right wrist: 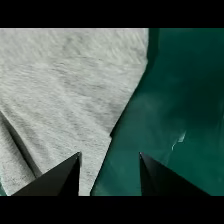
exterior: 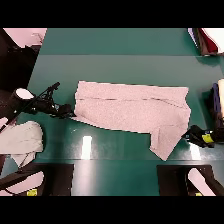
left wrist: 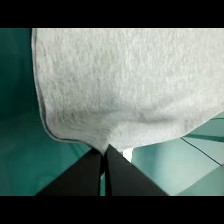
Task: Fold the shirts.
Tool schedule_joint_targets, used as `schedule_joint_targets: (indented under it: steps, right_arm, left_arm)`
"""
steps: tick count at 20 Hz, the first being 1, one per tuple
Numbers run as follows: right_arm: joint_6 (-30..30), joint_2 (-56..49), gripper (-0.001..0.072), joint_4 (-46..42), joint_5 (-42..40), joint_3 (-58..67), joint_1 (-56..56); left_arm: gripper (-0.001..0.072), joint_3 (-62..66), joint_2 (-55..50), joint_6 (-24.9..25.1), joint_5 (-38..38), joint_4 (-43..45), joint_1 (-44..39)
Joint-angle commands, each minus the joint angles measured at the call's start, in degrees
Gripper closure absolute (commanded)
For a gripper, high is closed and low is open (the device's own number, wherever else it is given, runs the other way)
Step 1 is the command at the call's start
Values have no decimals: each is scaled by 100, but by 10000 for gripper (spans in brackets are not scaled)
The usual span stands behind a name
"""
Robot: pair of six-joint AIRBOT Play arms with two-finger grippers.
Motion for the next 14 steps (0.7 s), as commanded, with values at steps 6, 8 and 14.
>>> schedule_joint_targets:
  steps: [6, 8, 14]
  right_arm:
    - [-155, -595, 425, 903, -645, -313, -109]
    - [-284, -492, 697, 898, -505, -310, -111]
    - [-348, 890, 698, -107, 688, 450, -111]
  left_arm:
    - [688, 50, 4, 4, -59, -13, -2]
    - [688, 50, 4, 7, -149, 4, 0]
    - [689, 24, 822, -264, -1110, 1019, -2]
